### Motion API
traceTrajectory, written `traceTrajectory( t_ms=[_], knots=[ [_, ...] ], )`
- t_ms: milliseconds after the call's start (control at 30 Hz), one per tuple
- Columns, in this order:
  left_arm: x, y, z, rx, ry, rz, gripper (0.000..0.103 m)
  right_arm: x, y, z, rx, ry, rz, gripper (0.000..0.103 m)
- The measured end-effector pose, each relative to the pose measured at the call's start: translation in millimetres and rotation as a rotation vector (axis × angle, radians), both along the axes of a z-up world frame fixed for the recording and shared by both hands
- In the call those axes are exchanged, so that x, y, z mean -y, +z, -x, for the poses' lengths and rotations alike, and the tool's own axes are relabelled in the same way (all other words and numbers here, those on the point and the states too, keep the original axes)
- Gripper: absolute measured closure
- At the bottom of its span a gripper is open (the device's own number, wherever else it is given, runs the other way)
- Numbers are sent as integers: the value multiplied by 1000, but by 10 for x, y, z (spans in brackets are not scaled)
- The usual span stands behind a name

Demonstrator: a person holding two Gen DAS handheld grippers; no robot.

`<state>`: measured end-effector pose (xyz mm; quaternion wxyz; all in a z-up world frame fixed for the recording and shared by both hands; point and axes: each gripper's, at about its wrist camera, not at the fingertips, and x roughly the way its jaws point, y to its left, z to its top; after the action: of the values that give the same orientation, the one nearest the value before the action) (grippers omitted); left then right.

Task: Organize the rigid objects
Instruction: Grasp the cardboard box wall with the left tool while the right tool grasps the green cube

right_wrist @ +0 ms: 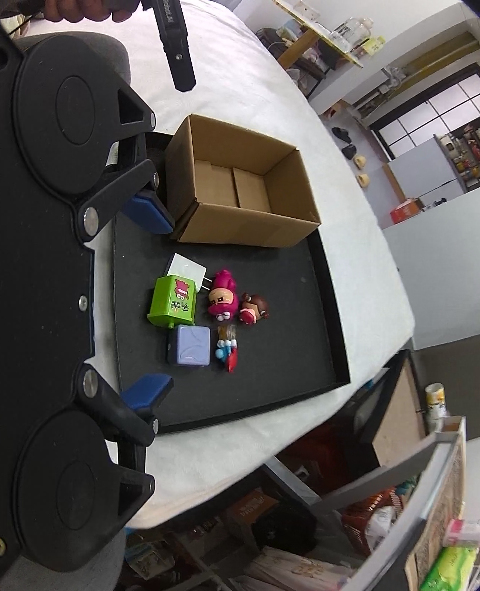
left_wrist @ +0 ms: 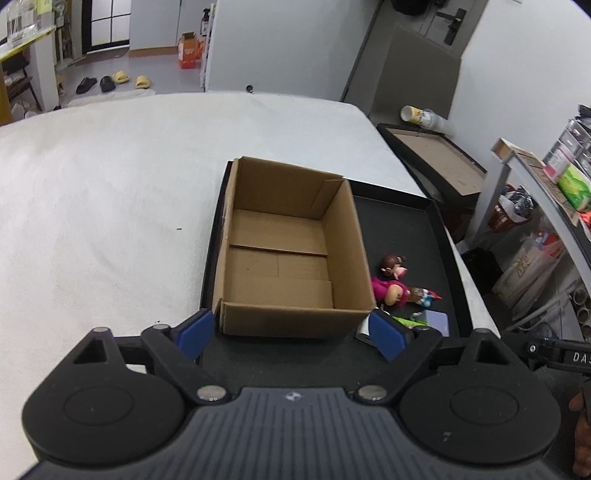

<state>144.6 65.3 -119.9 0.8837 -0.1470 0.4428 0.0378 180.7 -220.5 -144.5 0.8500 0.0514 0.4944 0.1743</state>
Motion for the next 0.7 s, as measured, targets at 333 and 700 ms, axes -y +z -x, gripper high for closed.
traceTrajectory(
  t_ms=[333, 700],
  knots=[
    [-292, -383, -340, -84, 65, 22, 44, -192, -351, -352, -109, -13, 12, 21],
    [-430, -722, -595, -156, 93, 39, 53, -483, -766, -675, -210, -18, 60, 22]
  ],
)
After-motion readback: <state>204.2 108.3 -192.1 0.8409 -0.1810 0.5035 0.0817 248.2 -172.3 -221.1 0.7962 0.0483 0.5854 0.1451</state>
